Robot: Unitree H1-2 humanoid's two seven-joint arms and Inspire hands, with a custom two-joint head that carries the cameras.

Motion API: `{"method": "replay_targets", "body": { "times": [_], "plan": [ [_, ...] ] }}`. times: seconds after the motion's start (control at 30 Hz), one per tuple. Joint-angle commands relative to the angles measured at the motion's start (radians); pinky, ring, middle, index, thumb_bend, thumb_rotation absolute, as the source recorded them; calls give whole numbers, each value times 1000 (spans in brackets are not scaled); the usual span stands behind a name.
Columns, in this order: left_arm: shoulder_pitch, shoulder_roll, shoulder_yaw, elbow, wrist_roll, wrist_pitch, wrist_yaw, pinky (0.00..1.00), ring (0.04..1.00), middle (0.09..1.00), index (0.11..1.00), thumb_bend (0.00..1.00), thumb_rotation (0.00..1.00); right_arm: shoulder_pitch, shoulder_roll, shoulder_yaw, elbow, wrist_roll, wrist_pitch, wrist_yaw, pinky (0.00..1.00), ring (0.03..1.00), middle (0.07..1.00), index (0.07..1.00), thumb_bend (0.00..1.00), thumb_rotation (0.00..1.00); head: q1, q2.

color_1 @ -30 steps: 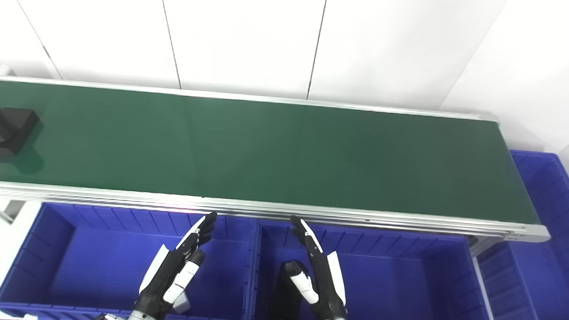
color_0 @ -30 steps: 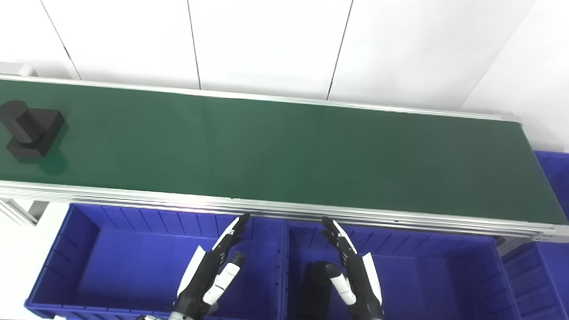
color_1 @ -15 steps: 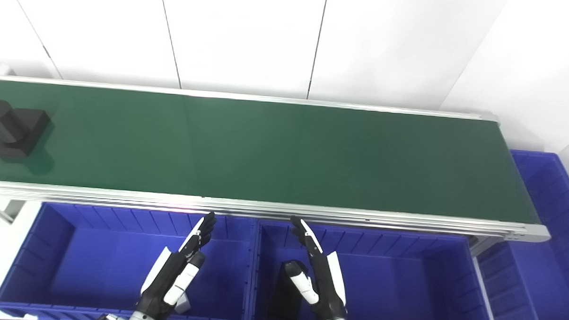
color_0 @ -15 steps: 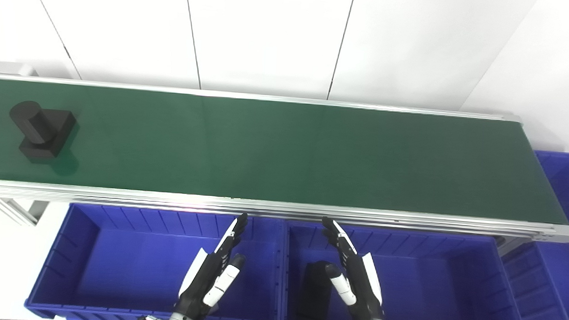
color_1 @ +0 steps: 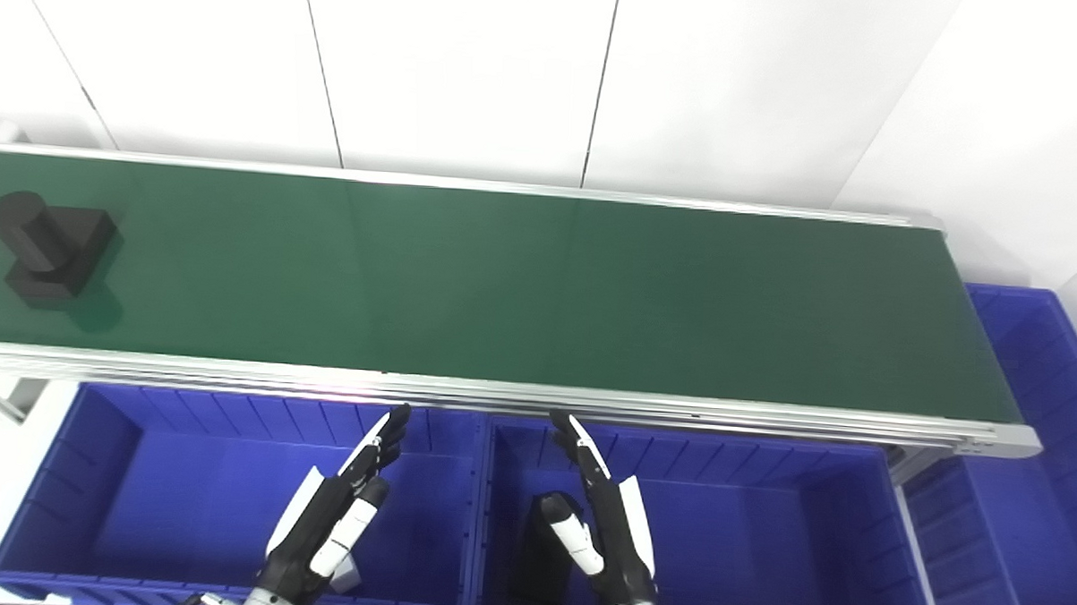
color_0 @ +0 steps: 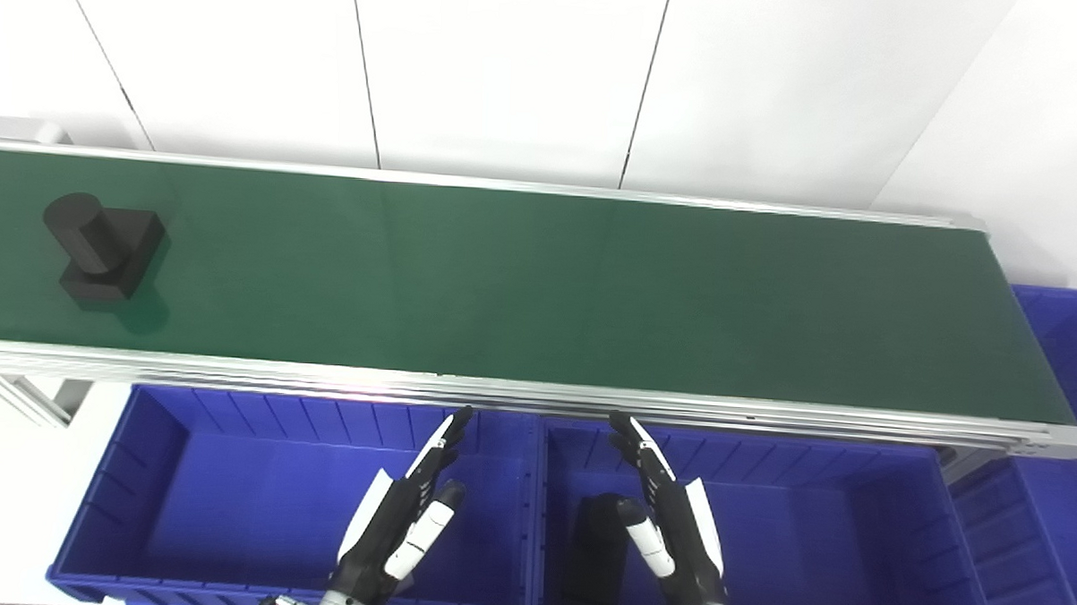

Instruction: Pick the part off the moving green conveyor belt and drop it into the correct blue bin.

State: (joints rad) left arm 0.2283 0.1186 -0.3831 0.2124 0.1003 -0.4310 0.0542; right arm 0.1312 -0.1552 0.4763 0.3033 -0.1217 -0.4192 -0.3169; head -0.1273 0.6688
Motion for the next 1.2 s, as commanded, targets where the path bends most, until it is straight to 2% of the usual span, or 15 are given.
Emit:
{"method": "replay_targets", "body": {
  "times": [0.0,0.13,0.57,1.17],
  "plan": [
    [-12,-11,3,-26,9,-39,12,973,991,1000,967,639,1000,-9,-2,-2,-26,-2,-51,-1,911,898,917,910,797,1000,0,0],
    [-14,-12,3,-25,11,-39,16,973,992,1000,967,624,1000,-9,-1,-5,-26,6,-51,8,915,902,918,909,797,1000,2,0],
    [-14,-16,7,-21,12,-39,18,974,990,996,963,675,1000,-6,-1,-13,-25,10,-51,27,917,909,925,915,799,1000,5,-2],
    [-15,-16,8,-20,12,-39,14,981,994,996,963,656,1000,-6,5,-21,-20,11,-51,36,917,900,922,911,812,998,5,-5]
  ]
}}
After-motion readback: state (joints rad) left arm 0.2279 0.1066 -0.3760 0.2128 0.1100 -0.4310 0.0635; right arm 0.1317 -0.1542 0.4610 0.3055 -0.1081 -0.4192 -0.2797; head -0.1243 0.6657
